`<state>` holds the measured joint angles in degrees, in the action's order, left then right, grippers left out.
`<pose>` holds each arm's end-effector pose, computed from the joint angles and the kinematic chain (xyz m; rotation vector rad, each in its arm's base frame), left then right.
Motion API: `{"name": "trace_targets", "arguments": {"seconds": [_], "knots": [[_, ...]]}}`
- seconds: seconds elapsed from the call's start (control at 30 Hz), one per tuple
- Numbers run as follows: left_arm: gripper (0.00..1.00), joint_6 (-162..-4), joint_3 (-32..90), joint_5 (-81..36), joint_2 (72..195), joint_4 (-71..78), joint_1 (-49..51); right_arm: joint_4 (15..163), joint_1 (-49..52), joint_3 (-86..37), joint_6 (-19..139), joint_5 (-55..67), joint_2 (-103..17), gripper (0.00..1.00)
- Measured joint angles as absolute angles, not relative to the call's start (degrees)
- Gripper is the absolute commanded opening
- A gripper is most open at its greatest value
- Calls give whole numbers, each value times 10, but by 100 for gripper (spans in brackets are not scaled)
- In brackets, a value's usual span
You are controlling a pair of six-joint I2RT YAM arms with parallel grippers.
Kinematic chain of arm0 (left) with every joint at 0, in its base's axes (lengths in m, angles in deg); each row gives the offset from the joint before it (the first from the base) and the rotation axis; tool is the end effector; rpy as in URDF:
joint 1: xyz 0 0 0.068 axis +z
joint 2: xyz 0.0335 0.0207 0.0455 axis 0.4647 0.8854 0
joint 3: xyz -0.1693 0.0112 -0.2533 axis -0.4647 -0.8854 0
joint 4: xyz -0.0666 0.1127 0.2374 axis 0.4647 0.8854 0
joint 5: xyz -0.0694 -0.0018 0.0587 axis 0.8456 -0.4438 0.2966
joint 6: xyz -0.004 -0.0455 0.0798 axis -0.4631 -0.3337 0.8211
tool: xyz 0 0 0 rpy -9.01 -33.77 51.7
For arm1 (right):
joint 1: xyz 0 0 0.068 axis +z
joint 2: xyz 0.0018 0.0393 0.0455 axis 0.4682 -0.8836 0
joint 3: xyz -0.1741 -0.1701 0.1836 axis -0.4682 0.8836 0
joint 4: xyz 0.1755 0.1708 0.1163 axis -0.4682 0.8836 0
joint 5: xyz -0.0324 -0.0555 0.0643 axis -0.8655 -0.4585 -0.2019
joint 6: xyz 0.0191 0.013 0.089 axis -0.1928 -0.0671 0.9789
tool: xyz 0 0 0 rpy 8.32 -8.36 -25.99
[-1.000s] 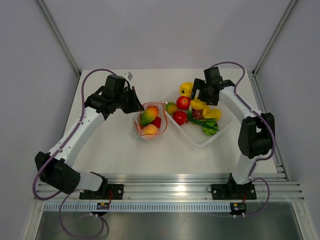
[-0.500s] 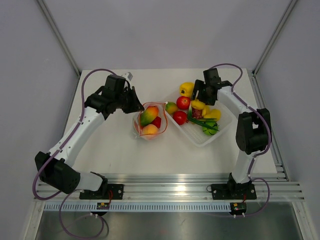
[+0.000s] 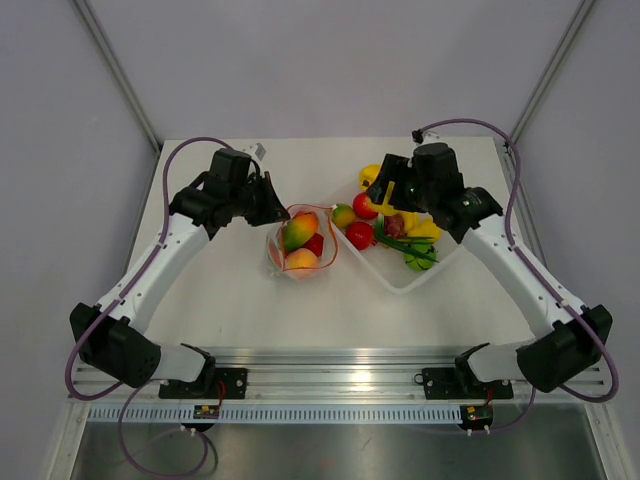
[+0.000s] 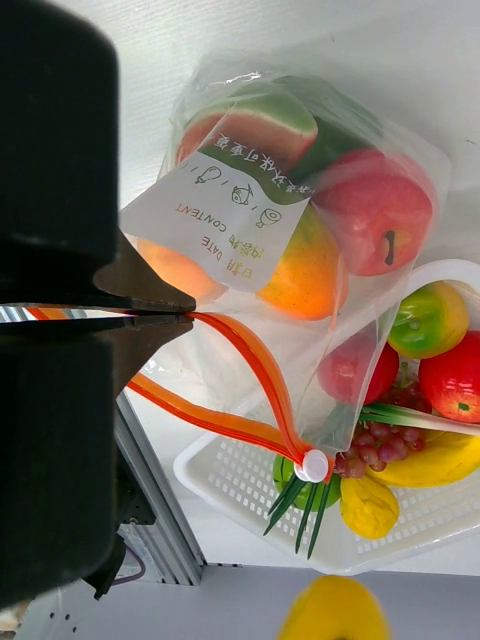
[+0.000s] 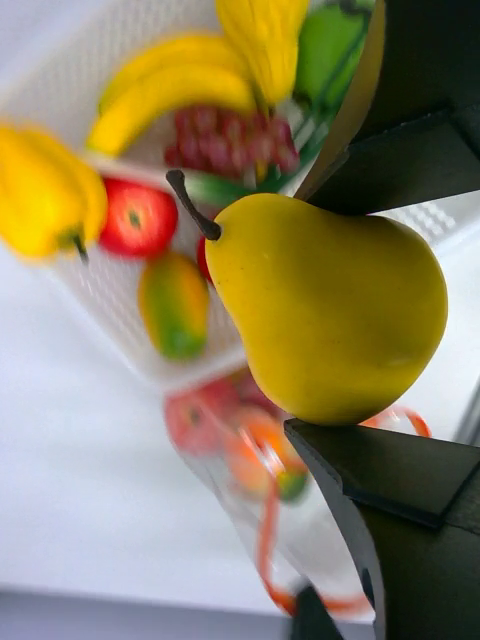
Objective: Place the food in the zip-top bag and seal the zipper
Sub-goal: Pick up the fake fruit from the bin, then place the fake fruit in the zipper food storage bag.
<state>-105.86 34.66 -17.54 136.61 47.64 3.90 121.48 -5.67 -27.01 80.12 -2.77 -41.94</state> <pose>0.2928 -0.1495 0.3599 -0.0917 2.4125 -0.7582 0.3289 0.1330 0.3687 0.1019 2.2138 0.4658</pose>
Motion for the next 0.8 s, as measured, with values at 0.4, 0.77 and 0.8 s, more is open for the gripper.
{"name": "trace_targets", "arguments": {"seconds": [0.4,0.77,0.8], "knots": [[0,-1064,347,-167,1366,472,39,1206,179,-294,854,-68,-432,61],[0,-1064,347,-159,1366,472,39,1201,217,-366,864,-63,-582,90],[0,-1064,347,-159,1366,472,39,1203,218,-381,863,-60,-594,99]]}}
